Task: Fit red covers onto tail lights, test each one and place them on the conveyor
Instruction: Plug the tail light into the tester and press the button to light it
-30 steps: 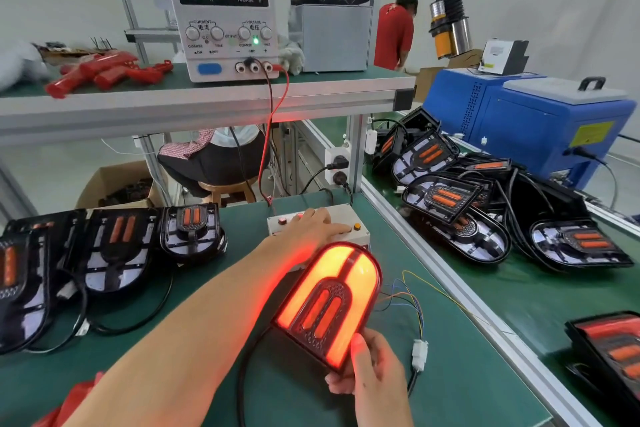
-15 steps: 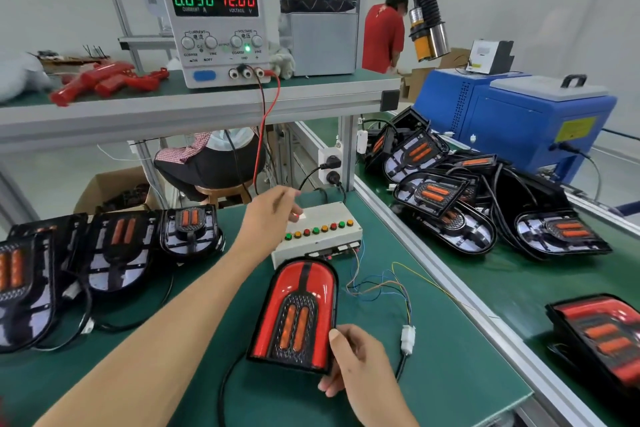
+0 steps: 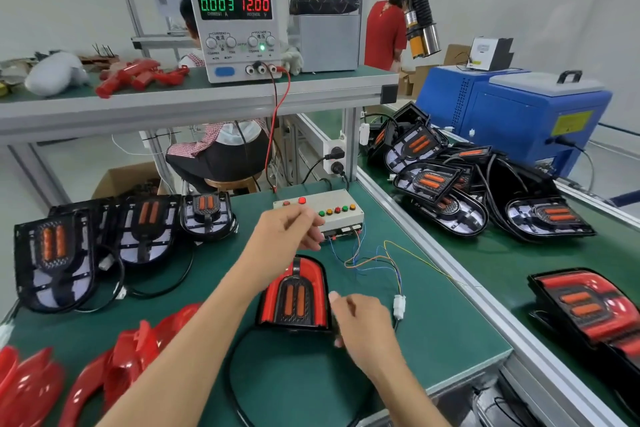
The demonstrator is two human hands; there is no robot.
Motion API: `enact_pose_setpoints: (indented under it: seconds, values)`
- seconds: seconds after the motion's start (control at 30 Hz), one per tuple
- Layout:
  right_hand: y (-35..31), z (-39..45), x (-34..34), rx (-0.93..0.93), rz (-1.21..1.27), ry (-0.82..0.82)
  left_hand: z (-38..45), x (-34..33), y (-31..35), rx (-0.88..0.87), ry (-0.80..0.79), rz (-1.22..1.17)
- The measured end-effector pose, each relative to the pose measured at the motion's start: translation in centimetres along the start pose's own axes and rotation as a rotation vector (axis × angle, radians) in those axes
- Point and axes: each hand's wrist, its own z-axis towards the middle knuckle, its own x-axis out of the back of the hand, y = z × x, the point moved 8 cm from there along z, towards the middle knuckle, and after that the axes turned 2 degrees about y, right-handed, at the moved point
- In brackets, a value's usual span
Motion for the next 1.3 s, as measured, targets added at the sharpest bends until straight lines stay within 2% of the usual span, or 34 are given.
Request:
enact_pose_setpoints:
  seconds: [0.1, 0.13, 0.2, 0.3, 0.4, 0.47, 0.57, 0.7, 0.77, 0.83, 1.0, 1.13, 1.3]
  values:
    - [1.1, -1.5, 5.0, 0.035, -0.216, 0.406, -1.6, -2.1, -0.1, 0.043, -0.045, -0.013]
    - [1.9, -1.9, 6.5, 0.007, -0.265, 0.498, -2.2, -2.9, -0.3, 0.059, -0.064, -0.008]
    - [3.4, -2.1, 8.5, -0.087, -0.382, 0.553, -3.2, -5.0, -0.7, 0.087, -0.106, -0.002]
    - [4.9, -0.9, 8.8, -0.188, -0.642, 0.431, -4.5, -8.2, -1.8, 0.120, -0.166, 0.016]
    - [4.8, 0.3, 7.9, -0.159, -0.720, 0.301, -5.3, -10.7, -3.4, 0.205, -0.175, 0.061]
    - [4.8, 0.6, 7.7, -0.141, -0.632, 0.291, -5.7, -11.8, -4.6, 0.265, -0.145, 0.114]
    - [4.8, 0.3, 8.0, -0.125, -0.302, 0.316, -5.7, -13.0, -6.5, 0.354, -0.115, 0.157]
    - [3.7, -0.3, 7.8, -0.052, -0.064, 0.336, -6.2, -14.9, -7.7, 0.603, -0.134, -0.197]
    - [3.0, -0.5, 7.4, -0.014, -0.049, 0.331, -6.7, -15.8, -7.8, 0.747, -0.130, -0.459]
    - [2.4, -0.4, 7.1, 0.007, -0.111, 0.305, -7.1, -16.2, -7.9, 0.820, -0.146, -0.583]
    - [1.8, -0.2, 6.2, 0.033, -0.333, 0.260, -7.6, -16.3, -8.3, 0.917, -0.110, -0.715]
    - [1.7, -0.6, 5.5, 0.028, -0.312, 0.264, -7.5, -16.2, -8.8, 0.966, -0.068, -0.686]
    - [2.0, -1.6, 5.1, 0.020, -0.284, 0.266, -6.9, -16.4, -9.6, 0.935, -0.053, -0.690]
